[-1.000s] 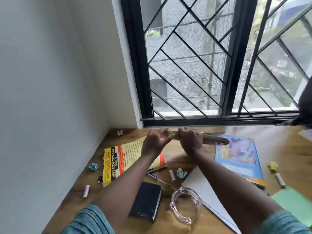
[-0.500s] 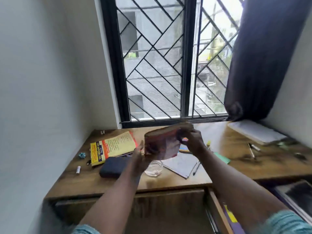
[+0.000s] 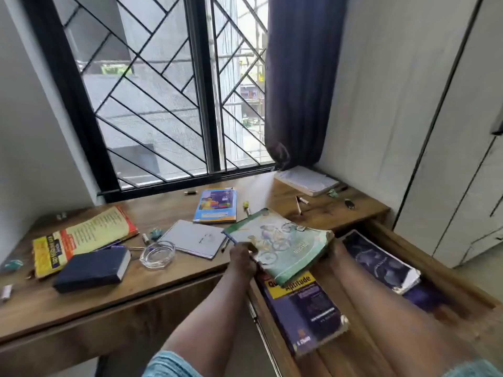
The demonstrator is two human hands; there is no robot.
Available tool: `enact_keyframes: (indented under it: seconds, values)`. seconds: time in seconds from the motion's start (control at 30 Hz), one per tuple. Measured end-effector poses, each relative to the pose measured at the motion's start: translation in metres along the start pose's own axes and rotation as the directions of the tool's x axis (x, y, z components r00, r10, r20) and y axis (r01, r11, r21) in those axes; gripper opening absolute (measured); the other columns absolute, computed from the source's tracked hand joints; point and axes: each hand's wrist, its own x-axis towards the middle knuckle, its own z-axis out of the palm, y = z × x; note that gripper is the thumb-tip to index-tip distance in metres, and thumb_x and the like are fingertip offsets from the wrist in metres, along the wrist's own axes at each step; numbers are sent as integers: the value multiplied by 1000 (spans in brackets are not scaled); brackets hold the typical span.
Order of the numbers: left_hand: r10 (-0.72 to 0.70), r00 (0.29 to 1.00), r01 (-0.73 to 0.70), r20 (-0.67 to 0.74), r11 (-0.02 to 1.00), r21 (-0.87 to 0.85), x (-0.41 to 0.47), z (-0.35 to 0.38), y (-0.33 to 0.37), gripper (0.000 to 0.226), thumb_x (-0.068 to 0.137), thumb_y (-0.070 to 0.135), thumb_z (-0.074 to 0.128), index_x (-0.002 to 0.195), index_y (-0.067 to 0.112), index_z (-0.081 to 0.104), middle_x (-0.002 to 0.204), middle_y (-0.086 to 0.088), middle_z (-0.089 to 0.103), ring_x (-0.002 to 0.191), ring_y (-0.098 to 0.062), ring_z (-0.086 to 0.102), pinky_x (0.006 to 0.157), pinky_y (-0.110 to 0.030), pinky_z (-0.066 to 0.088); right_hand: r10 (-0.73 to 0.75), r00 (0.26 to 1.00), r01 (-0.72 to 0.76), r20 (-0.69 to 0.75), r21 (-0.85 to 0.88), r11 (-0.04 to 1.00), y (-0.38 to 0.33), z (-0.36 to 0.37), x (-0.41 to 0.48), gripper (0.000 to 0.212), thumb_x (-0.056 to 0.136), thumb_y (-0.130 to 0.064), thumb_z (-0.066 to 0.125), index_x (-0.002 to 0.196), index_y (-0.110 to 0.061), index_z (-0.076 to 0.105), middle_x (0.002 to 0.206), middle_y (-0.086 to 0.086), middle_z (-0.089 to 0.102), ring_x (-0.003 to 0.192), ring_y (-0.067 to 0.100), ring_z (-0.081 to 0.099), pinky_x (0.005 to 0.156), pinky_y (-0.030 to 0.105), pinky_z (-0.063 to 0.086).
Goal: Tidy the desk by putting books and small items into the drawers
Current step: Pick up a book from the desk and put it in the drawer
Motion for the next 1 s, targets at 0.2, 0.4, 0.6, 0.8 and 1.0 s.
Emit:
enact_keyframes:
  seconds: [0.2,0.4,0.6,0.8,1.0]
  values:
    - [-55,997,60,-57,993,97,21,58,-96,51,61,-19,38,105,2,50,98,-23,56,81,-36,57,61,-39,56,-24,980,-5,-199,-146,989,-51,-99,3,59,92,-46,40,78,-1,75,62,17,71,51,27,69,52,32,57]
    - [-105,984,153,-141,908,391,57,114,-202,51,52,-9,47,102,-5,52,86,-23,56,73,-36,58,70,-44,53,-31,930,-216,-366,-612,760,-98,-198,24,31,86,10,52,62,-9,48,56,7,52,52,17,47,52,23,40]
    - [-189,958,268,-215,854,446,59,162,-266,32,63,-10,52,93,-2,48,69,-12,42,54,-26,44,47,-21,43,-6,894,-306,-449,-620,722,-104,-305,86,19,73,11,66,92,12,67,67,16,66,65,25,60,66,43,52]
    - [-136,974,206,-179,861,465,72,209,-299,27,73,-23,40,90,-6,53,73,-19,54,61,-29,53,47,-26,49,-162,884,-273,-439,-765,584,-124,-317,97,26,87,-9,63,112,-1,67,103,14,70,89,26,62,77,35,50]
    - [10,994,66,-110,746,663,105,226,-321,28,64,-12,52,76,11,63,76,-10,70,72,-24,65,62,-24,53,-330,866,-161,-375,-835,527,-130,-326,131,30,85,-2,63,114,4,65,104,22,69,91,31,63,81,35,49]
